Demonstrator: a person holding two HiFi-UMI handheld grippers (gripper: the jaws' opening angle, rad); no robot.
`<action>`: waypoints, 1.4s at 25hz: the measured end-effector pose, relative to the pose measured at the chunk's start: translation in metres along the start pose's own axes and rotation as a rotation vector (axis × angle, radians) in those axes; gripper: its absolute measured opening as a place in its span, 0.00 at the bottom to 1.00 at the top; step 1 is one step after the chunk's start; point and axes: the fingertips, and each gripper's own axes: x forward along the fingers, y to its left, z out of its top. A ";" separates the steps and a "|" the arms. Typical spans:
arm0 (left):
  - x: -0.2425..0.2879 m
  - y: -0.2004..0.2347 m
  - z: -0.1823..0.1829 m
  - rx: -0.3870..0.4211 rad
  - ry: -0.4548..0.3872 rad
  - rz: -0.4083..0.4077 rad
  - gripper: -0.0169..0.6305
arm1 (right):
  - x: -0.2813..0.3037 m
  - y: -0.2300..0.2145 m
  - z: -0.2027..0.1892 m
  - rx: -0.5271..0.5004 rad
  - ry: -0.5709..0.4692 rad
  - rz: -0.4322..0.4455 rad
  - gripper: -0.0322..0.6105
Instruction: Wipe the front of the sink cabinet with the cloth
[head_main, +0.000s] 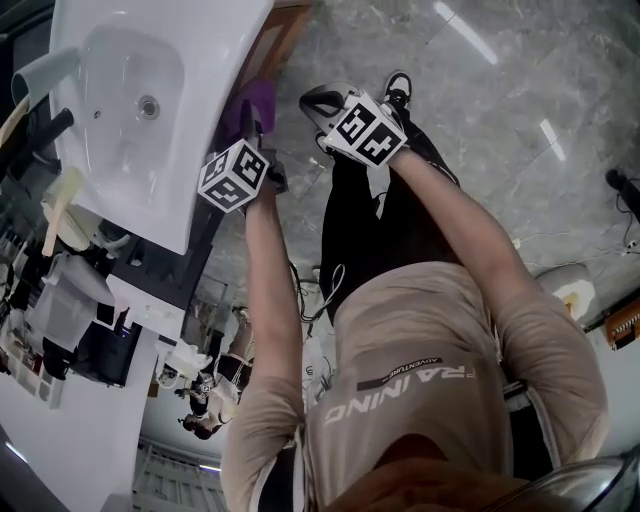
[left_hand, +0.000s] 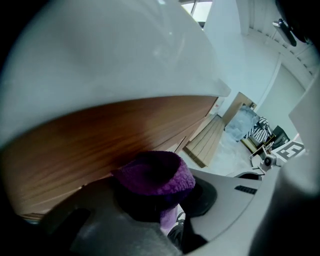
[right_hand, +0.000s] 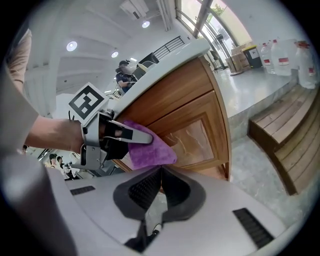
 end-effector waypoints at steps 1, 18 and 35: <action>0.003 -0.005 0.003 -0.007 -0.002 0.001 0.10 | -0.002 -0.003 0.002 -0.004 0.002 0.003 0.07; 0.051 -0.086 0.055 0.037 -0.025 -0.026 0.10 | -0.026 -0.068 0.023 0.014 -0.015 0.007 0.07; 0.101 -0.161 0.095 0.193 -0.069 -0.109 0.10 | -0.042 -0.126 0.028 0.042 -0.054 -0.041 0.07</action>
